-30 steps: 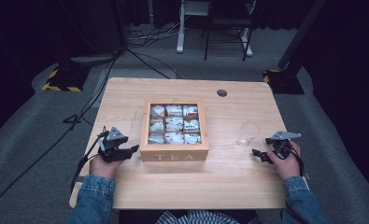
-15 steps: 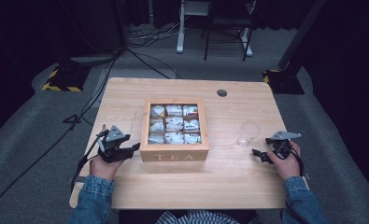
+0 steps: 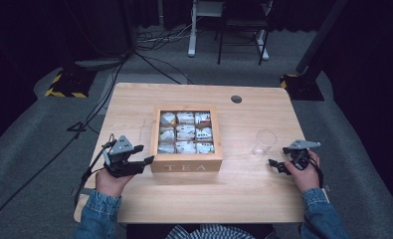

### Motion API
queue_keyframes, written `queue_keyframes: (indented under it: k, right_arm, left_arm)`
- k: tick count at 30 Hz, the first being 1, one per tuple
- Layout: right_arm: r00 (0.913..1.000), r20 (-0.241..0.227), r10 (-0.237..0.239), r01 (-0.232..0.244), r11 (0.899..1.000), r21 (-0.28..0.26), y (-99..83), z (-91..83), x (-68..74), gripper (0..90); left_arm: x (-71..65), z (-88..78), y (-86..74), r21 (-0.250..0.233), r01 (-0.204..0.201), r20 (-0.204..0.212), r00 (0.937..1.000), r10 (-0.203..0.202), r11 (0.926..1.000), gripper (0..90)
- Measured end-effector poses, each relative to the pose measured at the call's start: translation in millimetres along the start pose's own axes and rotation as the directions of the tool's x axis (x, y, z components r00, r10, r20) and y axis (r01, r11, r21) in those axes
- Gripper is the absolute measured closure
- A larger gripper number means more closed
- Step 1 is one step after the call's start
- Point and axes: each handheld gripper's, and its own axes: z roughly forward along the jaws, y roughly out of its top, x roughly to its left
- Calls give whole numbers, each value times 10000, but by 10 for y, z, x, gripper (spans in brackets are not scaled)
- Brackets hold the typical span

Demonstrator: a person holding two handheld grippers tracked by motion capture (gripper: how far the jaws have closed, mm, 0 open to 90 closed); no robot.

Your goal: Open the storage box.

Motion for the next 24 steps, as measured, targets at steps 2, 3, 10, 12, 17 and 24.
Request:
queue_keyframes:
  k: [2,3,10,12,17,24]
  right_arm:
    - [10000,-1,1,-1,10000,1,0,0,0,124]
    - [10000,1,1,-1,10000,0,0,0,0,124]
    - [10000,2,13,-13,10000,0,0,0,1,123]
    - [10000,20,28,-28,10000,7,0,0,4,124]
    - [10000,17,26,-26,10000,2,0,0,4,124]
    - [10000,20,27,-27,10000,5,0,0,4,124]
  left_arm:
    - [-78,8,-46,153,-109,35,9999,108,9998,410]
    - [-104,11,-67,261,-201,27,9998,200,9995,411]
    - [-230,83,-148,467,-308,-101,9995,313,9984,420]
    - [-234,123,-157,628,-219,-233,9995,234,9978,423]
    - [-230,180,-168,774,-146,-493,9986,185,9969,444]
    - [-174,234,-192,858,101,-764,9971,-35,9963,542]
